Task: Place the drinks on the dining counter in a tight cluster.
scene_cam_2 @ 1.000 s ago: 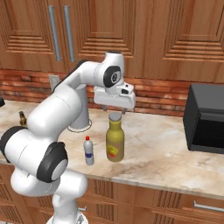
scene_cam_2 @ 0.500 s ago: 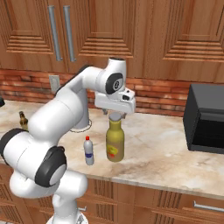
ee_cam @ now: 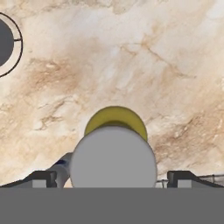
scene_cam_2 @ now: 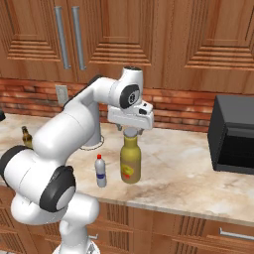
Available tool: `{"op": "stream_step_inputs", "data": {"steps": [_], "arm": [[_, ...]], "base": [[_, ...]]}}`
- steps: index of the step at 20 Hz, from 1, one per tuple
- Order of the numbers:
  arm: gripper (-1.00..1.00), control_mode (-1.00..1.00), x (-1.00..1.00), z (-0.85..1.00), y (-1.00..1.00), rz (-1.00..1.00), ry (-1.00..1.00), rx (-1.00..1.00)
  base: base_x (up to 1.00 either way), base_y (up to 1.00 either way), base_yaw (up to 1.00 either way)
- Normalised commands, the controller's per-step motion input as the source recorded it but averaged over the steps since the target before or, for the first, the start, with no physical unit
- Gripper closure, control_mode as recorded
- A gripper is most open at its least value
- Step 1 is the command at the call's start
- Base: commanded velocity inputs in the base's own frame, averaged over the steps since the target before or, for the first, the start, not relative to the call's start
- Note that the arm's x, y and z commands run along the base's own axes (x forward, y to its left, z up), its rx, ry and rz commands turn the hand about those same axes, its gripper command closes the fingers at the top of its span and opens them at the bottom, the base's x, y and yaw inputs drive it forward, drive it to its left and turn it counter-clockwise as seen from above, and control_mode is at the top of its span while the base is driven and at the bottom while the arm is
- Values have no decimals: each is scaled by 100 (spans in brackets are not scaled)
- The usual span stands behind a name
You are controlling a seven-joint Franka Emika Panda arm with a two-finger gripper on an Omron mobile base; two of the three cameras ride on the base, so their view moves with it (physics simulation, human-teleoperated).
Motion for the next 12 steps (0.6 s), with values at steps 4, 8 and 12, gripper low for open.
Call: {"op": "stream_step_inputs", "data": {"steps": [4, 8, 12], "arm": [[-100, -100, 0, -5, 0, 0, 0, 0], [-100, -100, 0, -14, 0, 0, 0, 0], [-100, -100, 0, -19, 0, 0, 0, 0]], "base": [[0, 0, 0], [0, 0, 0], [0, 0, 0]]}}
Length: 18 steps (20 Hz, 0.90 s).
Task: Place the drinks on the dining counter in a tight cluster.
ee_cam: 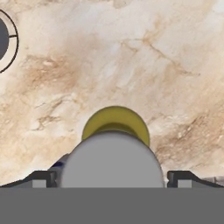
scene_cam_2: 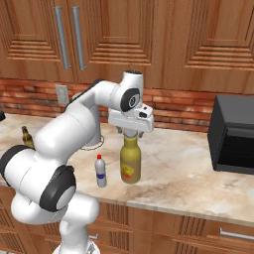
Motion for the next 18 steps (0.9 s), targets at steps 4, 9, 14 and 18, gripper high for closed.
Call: {"op": "stream_step_inputs", "data": {"steps": [4, 9, 14, 18], "arm": [[-100, -100, 0, -19, 0, 0, 0, 0], [-100, -100, 0, -3, 0, 0, 0, 0], [100, -100, 0, 0, 0, 0, 0, 0], [100, -100, 0, 0, 0, 0, 0, 0]], "base": [[0, 0, 0], [0, 0, 0], [0, 0, 0], [0, 0, 0]]}}
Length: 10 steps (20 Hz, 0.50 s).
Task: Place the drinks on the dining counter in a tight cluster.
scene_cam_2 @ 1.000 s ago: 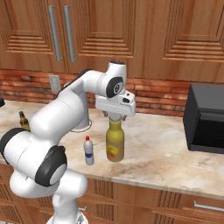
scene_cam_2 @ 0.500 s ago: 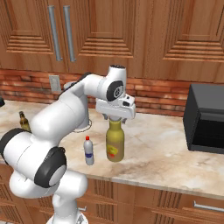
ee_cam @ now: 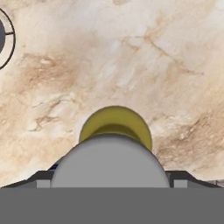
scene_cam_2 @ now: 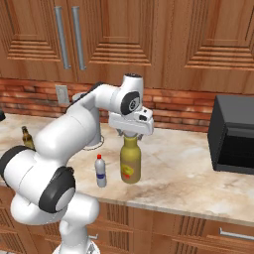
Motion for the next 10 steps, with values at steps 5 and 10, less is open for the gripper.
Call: {"op": "stream_step_inputs", "data": {"steps": [5, 10], "arm": [[100, -100, -1, 9, -6, 0, -1, 0], [100, -100, -42, 84, -15, 0, -2, 0]], "base": [[0, 0, 0], [0, 0, 0]]}}
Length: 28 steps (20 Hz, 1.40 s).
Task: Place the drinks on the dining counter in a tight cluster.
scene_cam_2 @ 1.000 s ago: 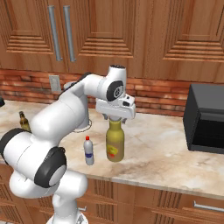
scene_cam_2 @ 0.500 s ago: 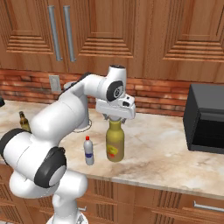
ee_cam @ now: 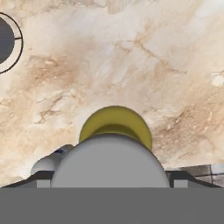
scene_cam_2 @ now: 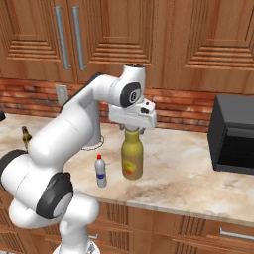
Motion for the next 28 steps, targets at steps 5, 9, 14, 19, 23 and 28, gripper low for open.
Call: {"op": "stream_step_inputs", "data": {"steps": [5, 9, 14, 19, 23, 28], "arm": [[100, -100, -92, 92, 0, 0, -14, 0], [100, -100, -88, 64, 16, 0, -20, 0], [100, -100, -49, 2, 41, 0, -24, 0], [100, -100, -2, -3, 27, 0, -16, 0], [100, -100, -1, 17, 0, 0, 0, 0], [100, -100, 0, 1, 0, 0, 0, 0]], "base": [[0, 0, 0], [0, 0, 0], [0, 0, 0], [0, 0, 0], [0, 0, 0], [0, 0, 0]]}}
